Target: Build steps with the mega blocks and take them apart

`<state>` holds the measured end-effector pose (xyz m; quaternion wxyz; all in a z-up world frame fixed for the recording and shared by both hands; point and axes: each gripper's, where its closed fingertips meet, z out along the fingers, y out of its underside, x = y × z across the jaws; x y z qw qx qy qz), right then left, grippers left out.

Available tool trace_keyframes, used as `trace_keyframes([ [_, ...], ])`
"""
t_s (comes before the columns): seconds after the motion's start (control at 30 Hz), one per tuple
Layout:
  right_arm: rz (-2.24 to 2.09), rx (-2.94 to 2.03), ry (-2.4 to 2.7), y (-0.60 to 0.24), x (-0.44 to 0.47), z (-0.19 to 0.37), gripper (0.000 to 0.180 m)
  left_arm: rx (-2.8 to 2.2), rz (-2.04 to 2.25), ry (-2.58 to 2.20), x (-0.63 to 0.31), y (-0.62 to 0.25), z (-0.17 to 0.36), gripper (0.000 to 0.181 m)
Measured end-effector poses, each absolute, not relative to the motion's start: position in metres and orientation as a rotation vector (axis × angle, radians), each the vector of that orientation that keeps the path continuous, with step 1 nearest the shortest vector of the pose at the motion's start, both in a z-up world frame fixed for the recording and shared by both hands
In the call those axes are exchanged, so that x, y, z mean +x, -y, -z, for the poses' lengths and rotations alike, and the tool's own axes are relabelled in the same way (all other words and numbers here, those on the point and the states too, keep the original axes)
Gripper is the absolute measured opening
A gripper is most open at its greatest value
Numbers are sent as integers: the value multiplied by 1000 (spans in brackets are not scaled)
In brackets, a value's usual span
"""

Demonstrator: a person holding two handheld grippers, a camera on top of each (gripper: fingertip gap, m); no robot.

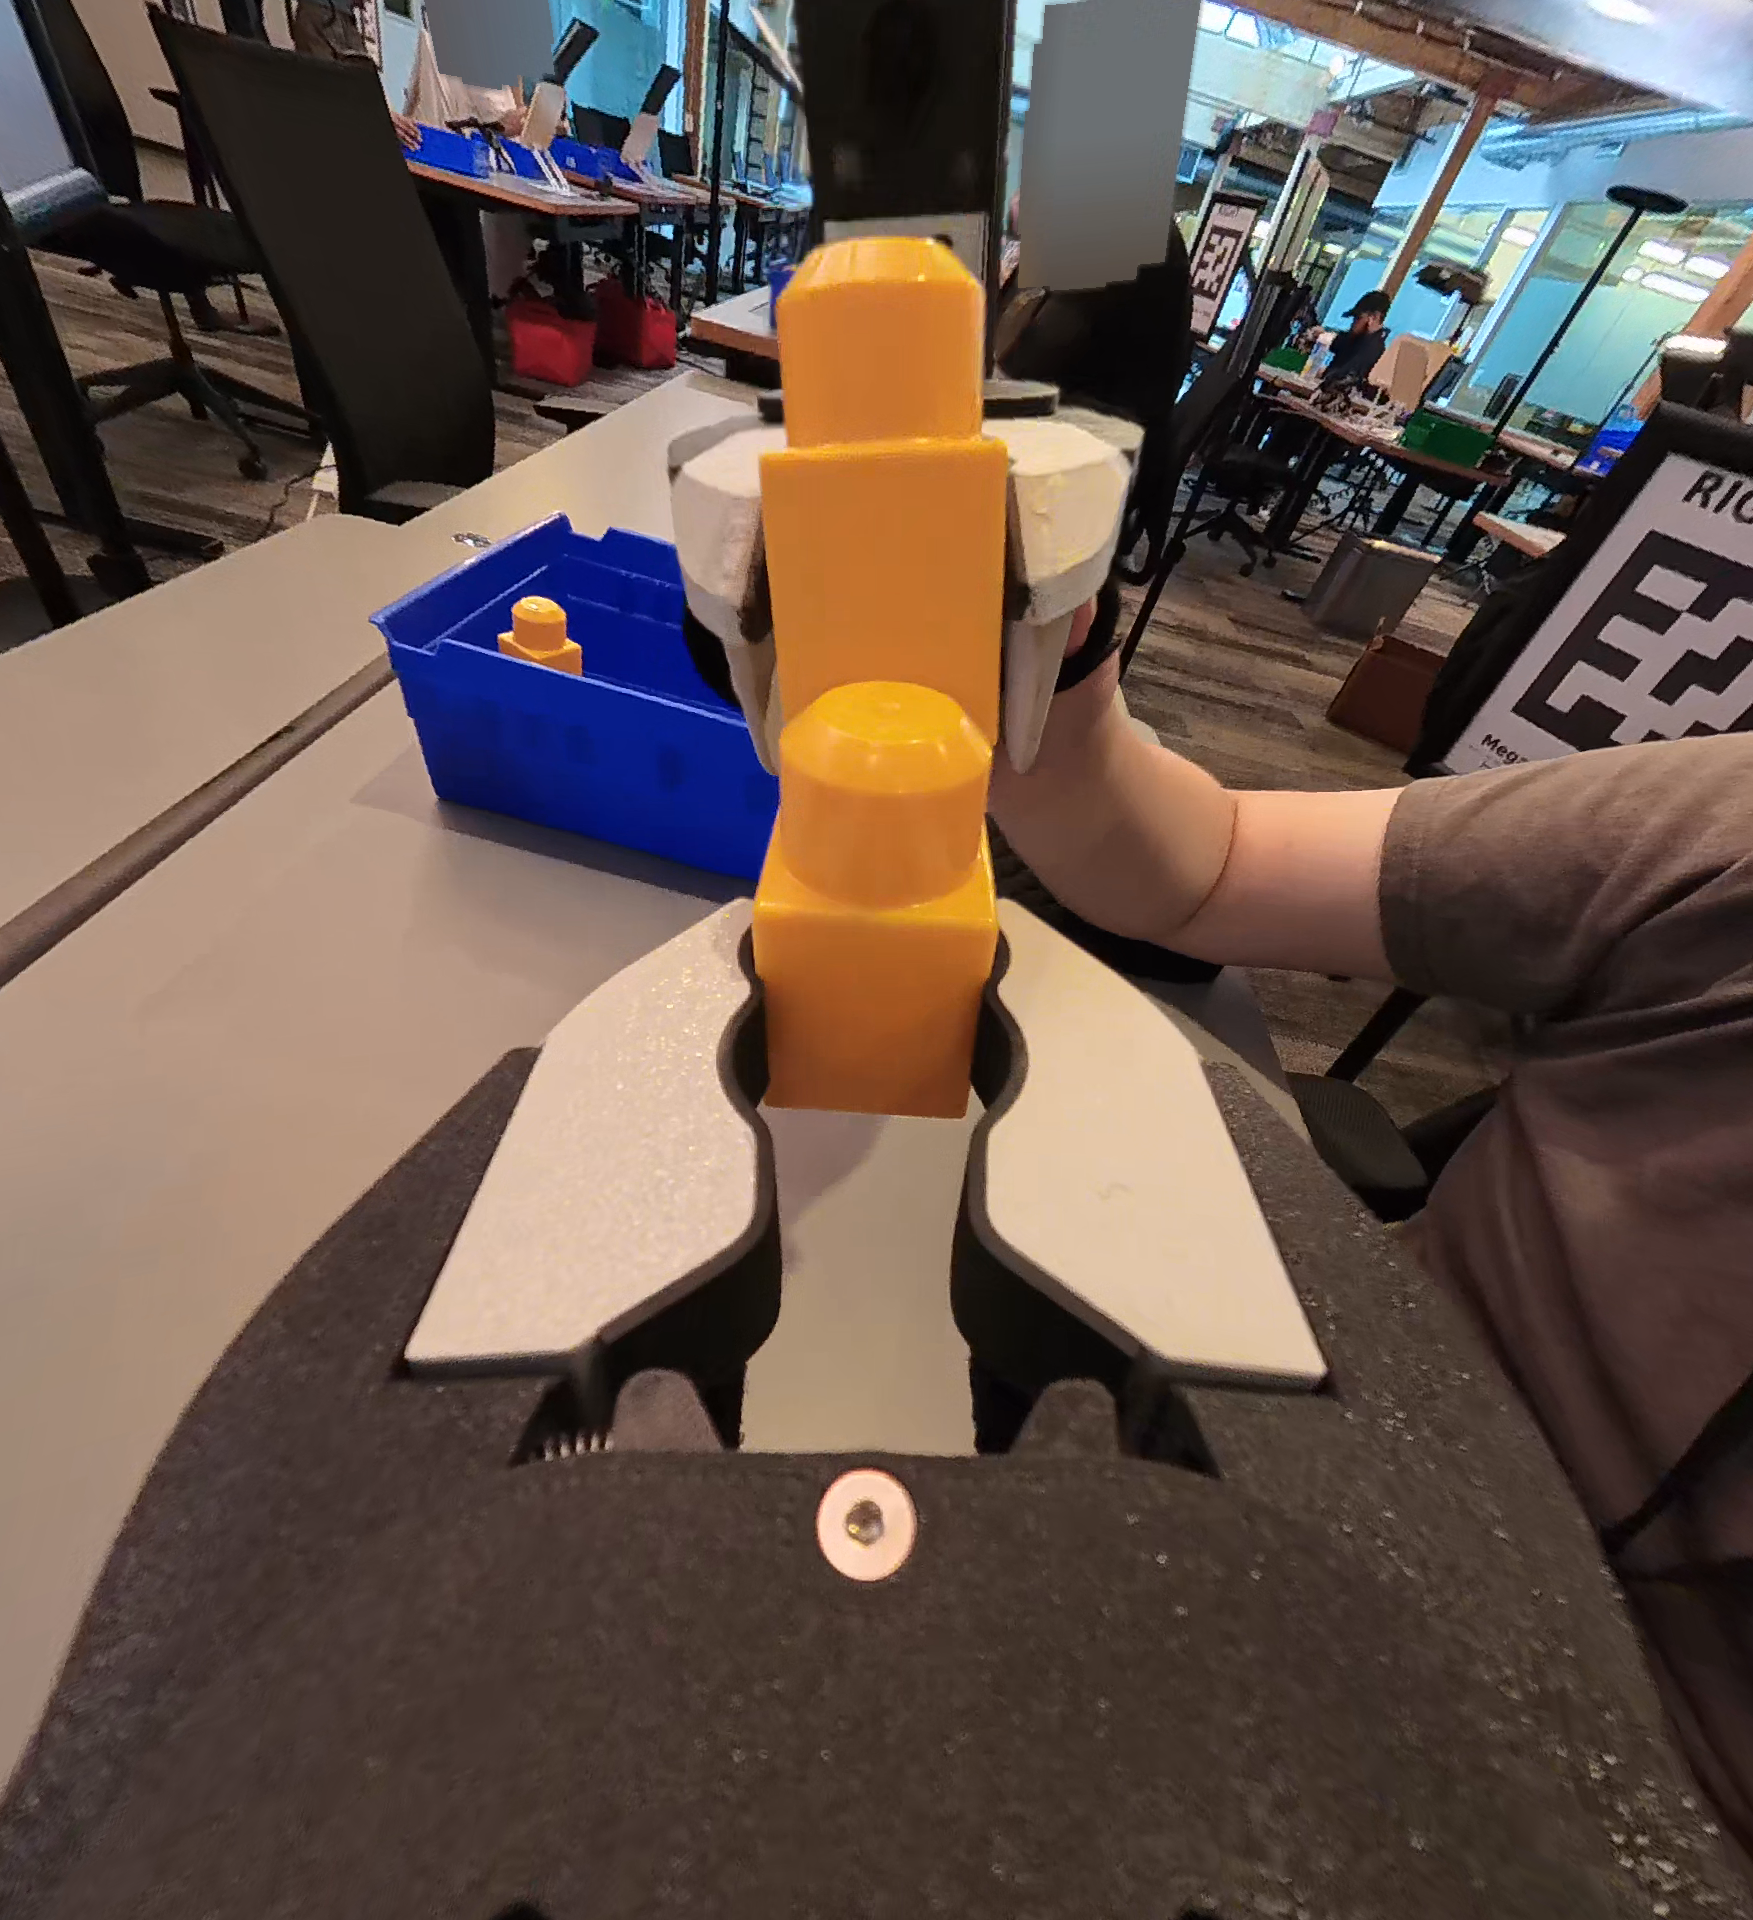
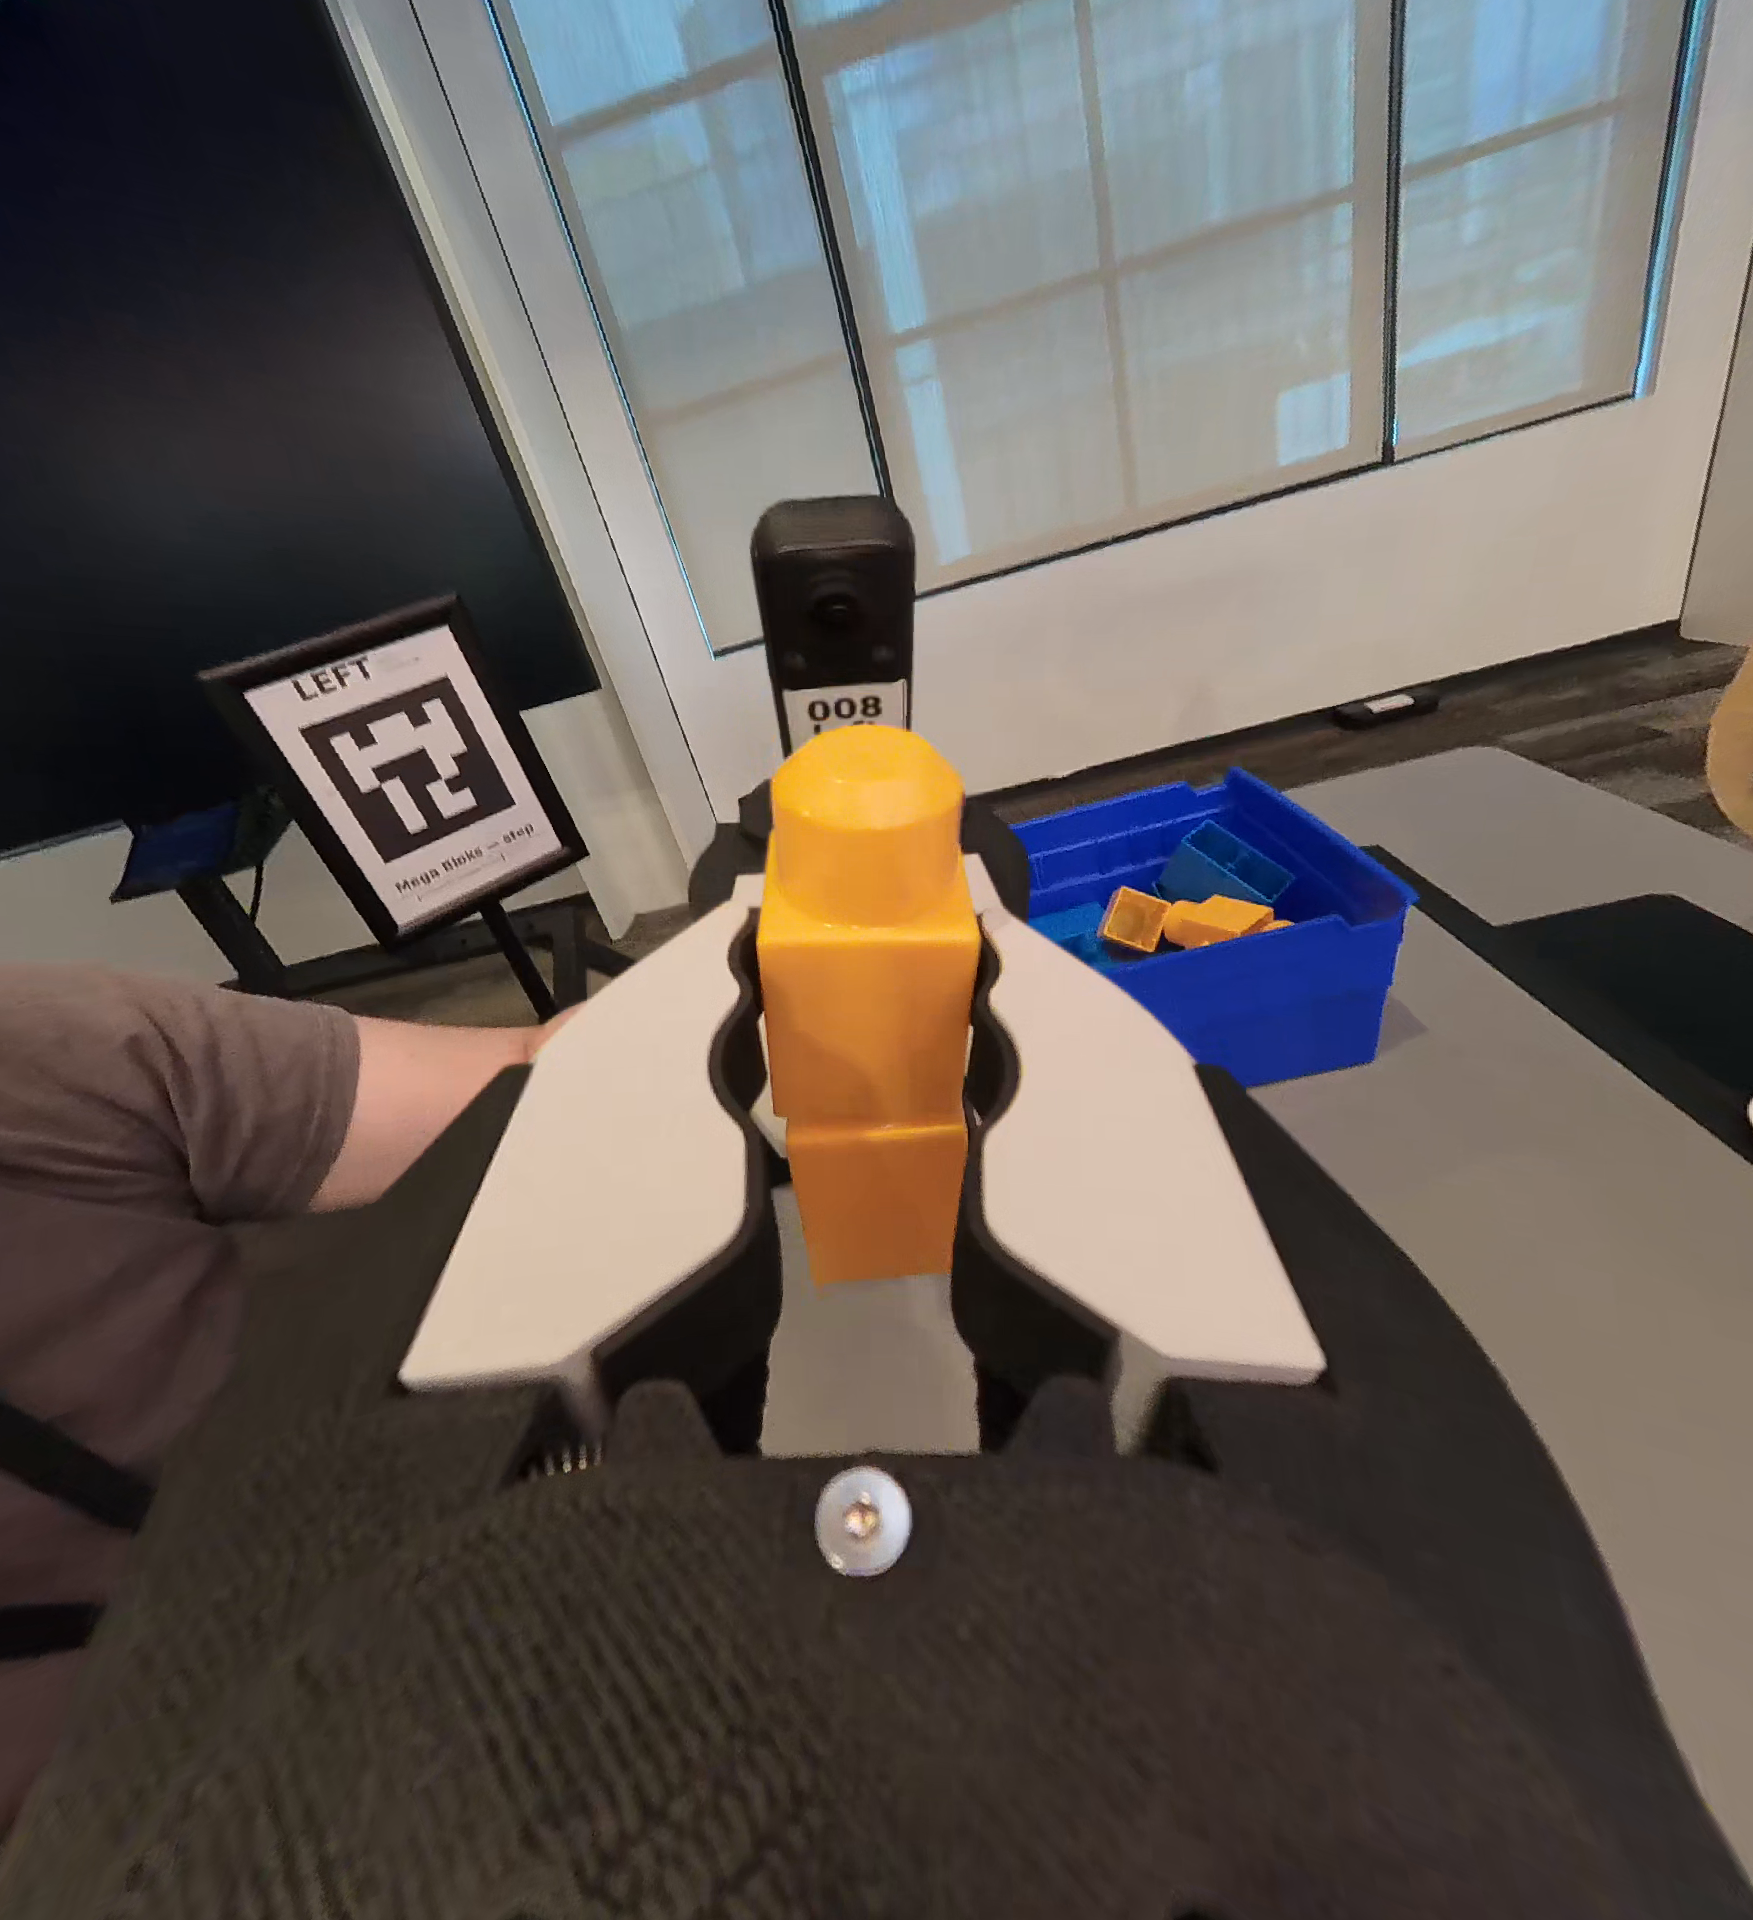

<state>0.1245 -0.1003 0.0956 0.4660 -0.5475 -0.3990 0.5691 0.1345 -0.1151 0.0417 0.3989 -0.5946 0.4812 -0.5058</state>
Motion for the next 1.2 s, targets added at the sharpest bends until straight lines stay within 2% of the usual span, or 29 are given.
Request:
trace_keyframes([
  [0.4, -1356, -1302, 990, 107, 126, -102, 37, -1493, 1422, -1169, 138, 124, -52, 36],
  [1.2, -1378, -1232, 886, 106, 125, -106, 37, -1500, 1397, -1140, 136, 122, -56, 36],
])
